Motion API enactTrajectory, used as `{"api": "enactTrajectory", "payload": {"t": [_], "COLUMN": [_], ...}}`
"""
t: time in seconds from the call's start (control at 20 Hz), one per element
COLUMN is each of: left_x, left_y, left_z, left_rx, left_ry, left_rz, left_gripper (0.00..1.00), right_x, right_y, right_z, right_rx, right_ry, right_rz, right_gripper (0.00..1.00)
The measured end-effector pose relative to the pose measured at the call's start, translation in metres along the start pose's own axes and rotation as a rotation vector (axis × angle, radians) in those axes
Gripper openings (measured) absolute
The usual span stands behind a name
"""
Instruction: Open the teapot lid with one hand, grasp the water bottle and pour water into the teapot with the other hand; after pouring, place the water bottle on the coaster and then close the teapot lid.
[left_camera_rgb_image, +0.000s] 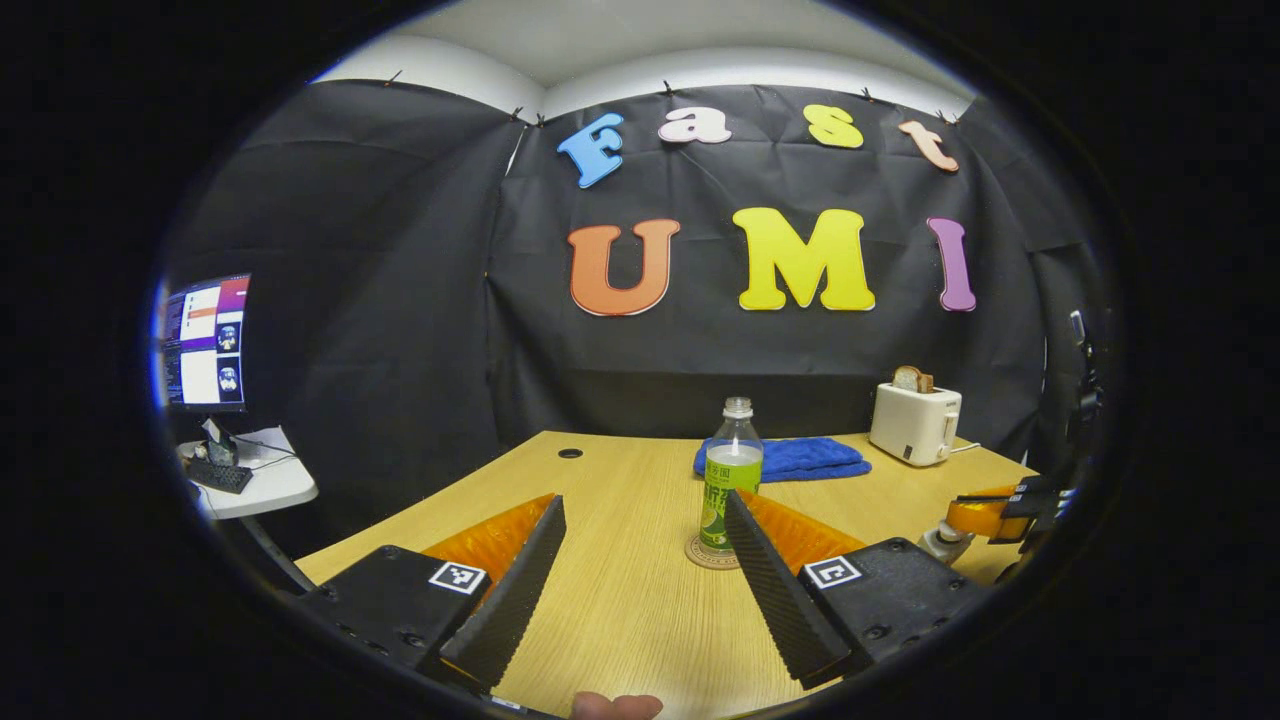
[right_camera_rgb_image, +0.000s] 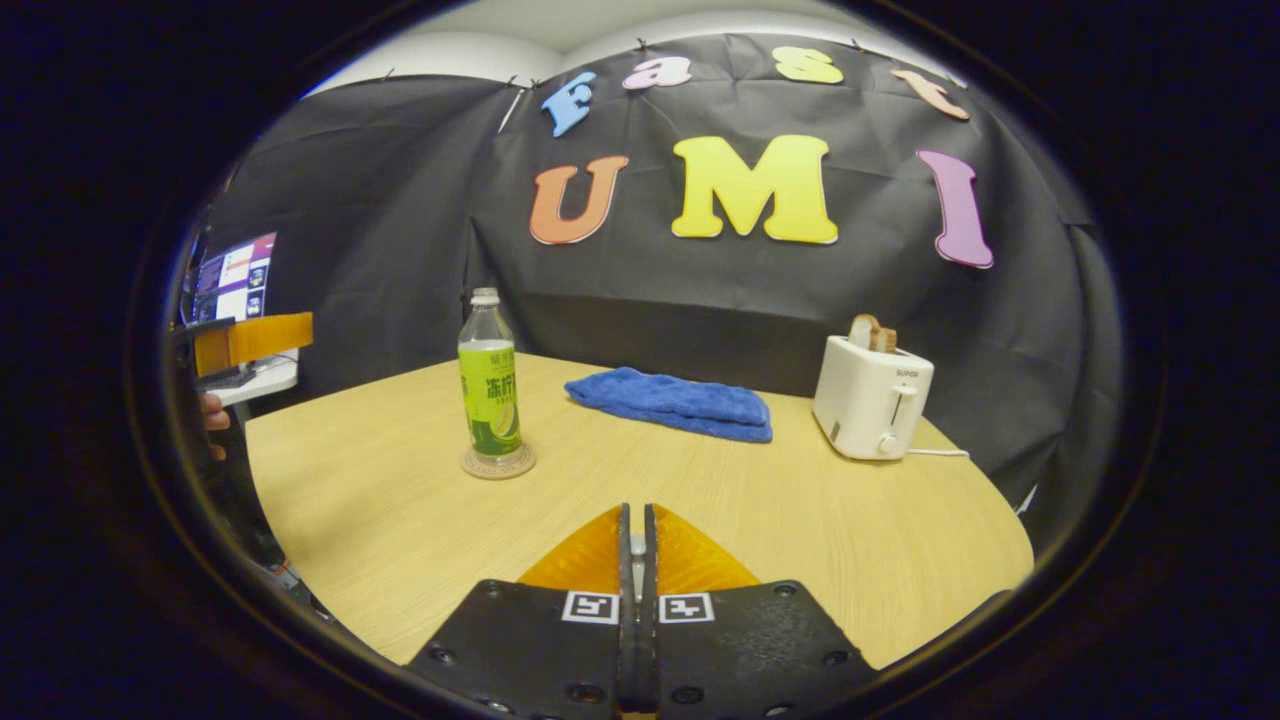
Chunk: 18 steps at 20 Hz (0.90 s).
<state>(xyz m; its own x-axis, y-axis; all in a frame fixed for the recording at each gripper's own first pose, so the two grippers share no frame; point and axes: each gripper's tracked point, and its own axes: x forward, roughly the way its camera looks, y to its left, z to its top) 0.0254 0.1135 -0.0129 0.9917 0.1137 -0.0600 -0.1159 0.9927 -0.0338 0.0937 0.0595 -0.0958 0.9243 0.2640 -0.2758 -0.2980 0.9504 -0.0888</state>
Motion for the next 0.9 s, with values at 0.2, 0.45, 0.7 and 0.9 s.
{"api": "enactTrajectory", "payload": {"t": [0.2,0.45,0.7,0.9], "left_x": [-0.001,0.002,0.002,0.001], "left_y": [0.005,0.001,0.001,0.002], "left_z": [0.001,-0.001,0.002,0.003], "left_rx": [0.010,0.010,0.009,0.007], "left_ry": [-0.006,-0.001,-0.010,-0.010], "left_rz": [0.010,0.002,0.000,0.001], "left_gripper": [0.99,0.99,0.99,0.99], "right_x": [0.002,0.006,0.007,0.007], "right_y": [-0.004,-0.005,-0.006,-0.007], "right_z": [-0.003,-0.006,-0.011,-0.012], "right_rx": [-0.003,-0.007,-0.009,0.013], "right_ry": [-0.001,0.004,0.002,0.000], "right_rz": [-0.011,-0.018,-0.023,-0.031], "right_gripper": [0.00,0.00,0.00,0.00]}}
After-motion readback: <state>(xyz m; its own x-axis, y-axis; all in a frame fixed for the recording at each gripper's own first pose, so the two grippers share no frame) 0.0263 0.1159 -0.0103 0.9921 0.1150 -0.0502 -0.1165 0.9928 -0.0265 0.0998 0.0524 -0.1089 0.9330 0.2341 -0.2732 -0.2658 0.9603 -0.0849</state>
